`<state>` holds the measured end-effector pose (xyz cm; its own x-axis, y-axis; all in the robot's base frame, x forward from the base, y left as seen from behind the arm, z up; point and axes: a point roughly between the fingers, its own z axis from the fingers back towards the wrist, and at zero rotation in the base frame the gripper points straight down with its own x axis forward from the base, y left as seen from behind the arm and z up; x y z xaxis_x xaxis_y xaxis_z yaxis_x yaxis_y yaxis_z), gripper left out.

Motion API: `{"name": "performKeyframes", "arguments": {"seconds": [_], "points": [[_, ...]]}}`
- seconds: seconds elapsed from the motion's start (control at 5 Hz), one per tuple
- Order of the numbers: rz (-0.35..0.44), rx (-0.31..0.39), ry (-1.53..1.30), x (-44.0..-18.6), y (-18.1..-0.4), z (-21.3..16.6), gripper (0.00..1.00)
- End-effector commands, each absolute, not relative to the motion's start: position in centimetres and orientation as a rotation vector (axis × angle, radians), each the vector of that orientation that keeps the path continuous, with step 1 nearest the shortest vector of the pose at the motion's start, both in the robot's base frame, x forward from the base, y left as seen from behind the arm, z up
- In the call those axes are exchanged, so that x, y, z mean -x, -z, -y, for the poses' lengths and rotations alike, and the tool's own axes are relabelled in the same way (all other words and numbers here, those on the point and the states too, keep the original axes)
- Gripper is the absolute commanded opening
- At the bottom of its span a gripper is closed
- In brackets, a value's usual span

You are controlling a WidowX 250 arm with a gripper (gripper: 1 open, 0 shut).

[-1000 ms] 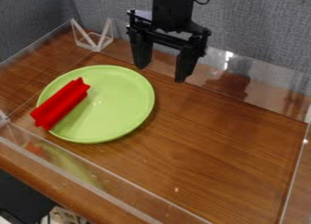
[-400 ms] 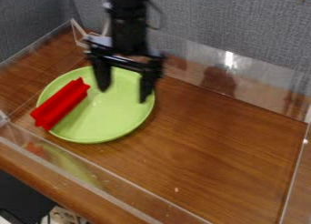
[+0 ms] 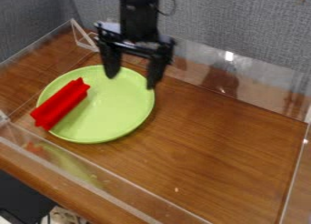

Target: Put the red object on the right side

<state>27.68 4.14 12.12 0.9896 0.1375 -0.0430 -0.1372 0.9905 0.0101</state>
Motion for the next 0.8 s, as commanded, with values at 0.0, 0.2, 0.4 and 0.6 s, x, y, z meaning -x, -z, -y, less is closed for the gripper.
{"name": "performKeyframes", "arguments": {"seconds": [0.0, 0.2, 0.4, 0.6], "points": [[0.033, -0.027, -0.186, -28.6, -14.4, -7.0, 1.00], [0.050, -0.033, -0.213, -29.8, -14.4, -8.4, 1.00], [0.032, -0.039, -0.186, -29.8, -13.9, -7.7, 1.00], [0.022, -0.041, -0.151, -29.4, -13.8, -6.9, 1.00]]}}
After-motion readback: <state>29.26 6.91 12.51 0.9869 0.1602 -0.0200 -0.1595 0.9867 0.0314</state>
